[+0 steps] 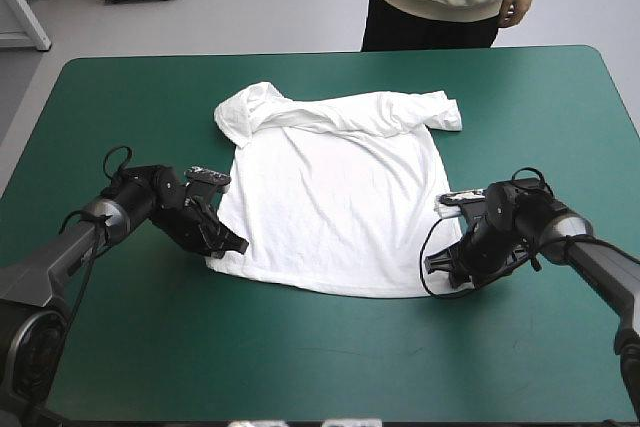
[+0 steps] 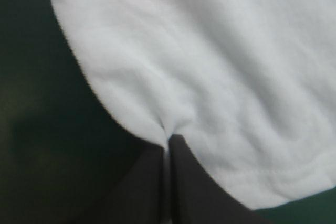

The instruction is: Fold the cloth

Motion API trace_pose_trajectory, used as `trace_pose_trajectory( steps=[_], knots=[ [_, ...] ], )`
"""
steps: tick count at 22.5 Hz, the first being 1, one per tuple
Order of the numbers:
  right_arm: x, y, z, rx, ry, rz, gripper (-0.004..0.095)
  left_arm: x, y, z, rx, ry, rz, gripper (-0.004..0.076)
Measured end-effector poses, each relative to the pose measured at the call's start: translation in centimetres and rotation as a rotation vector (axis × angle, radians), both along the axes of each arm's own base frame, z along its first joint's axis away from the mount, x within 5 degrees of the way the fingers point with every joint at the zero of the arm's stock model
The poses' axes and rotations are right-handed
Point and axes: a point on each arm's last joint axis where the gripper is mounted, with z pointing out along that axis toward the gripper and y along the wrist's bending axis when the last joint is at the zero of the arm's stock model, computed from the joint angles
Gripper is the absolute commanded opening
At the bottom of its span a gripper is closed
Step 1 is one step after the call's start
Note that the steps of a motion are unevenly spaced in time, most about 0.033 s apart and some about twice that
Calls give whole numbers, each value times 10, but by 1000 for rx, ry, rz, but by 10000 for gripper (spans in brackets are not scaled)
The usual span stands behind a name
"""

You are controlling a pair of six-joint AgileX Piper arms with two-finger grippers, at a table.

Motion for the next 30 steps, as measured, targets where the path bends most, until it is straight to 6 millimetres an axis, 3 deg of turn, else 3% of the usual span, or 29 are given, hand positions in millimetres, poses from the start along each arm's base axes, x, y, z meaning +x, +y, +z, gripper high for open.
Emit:
trace_pose_trajectory(
  steps=[2, 7, 9, 11, 13, 14, 20, 23, 30],
  knots=[
    [1, -3, -2, -33, 3, 59, -13, 0, 0, 0, -1, -1, 0, -9],
    [3, 2, 1, 32, -42, 92, -17, 0, -1, 2, -6, -14, 5, -9],
    [4, 7, 9, 95, -126, 52, -17, -2, -1, 8, -14, -49, 9, -9],
    [-2, 7, 39, 143, -251, 41, -17, -3, -3, 24, -41, -112, 20, -9],
    [-9, 4, 76, 180, -377, 45, -17, -2, -4, 63, -78, -242, 27, -9],
    [-17, 1, 104, 191, -471, 52, -17, -2, -4, 87, -102, -316, 33, -9],
    [-38, -12, 192, 177, -752, 78, -17, -12, -3, 176, -170, -565, 20, -9],
    [-60, -23, 265, 167, -991, 87, -17, -36, 3, 253, -219, -789, 4, -9],
    [-111, -42, 364, 175, -1349, 98, -17, -105, 21, 373, -245, -1185, -11, -9]
  ],
)
